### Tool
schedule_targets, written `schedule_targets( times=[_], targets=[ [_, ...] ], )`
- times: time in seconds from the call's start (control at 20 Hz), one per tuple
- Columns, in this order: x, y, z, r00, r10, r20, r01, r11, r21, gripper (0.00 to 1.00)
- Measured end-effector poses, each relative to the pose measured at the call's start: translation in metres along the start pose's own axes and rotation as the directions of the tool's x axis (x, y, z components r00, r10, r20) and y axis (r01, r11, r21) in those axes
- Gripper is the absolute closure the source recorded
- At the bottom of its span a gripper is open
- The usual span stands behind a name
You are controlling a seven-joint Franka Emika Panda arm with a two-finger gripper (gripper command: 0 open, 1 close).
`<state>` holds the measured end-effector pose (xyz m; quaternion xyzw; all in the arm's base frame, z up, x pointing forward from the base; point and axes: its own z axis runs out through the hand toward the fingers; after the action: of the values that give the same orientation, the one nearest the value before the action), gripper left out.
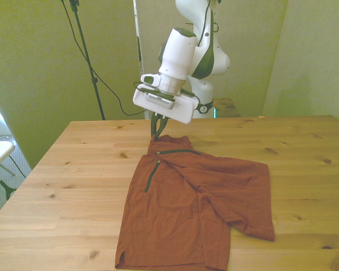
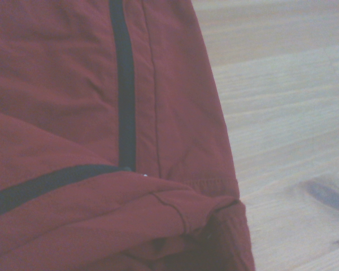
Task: Fold the shorts
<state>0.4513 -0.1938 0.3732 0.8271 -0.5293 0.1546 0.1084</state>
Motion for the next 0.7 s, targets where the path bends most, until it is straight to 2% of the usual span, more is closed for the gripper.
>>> schedule_targets(
  times=[0.25,0.55,0.7],
  targets=[
    [0.006,0.003,0.022,1.0,0.012,0.018,-0.012,1.0,-0.025,0.0],
    [0.013,0.009,0.022,1.0,0.026,0.014,-0.026,0.999,-0.024,0.0],
    [0.016,0.006,0.006,1.0,0.006,-0.016,-0.006,1.0,-0.003,0.0]
  ],
)
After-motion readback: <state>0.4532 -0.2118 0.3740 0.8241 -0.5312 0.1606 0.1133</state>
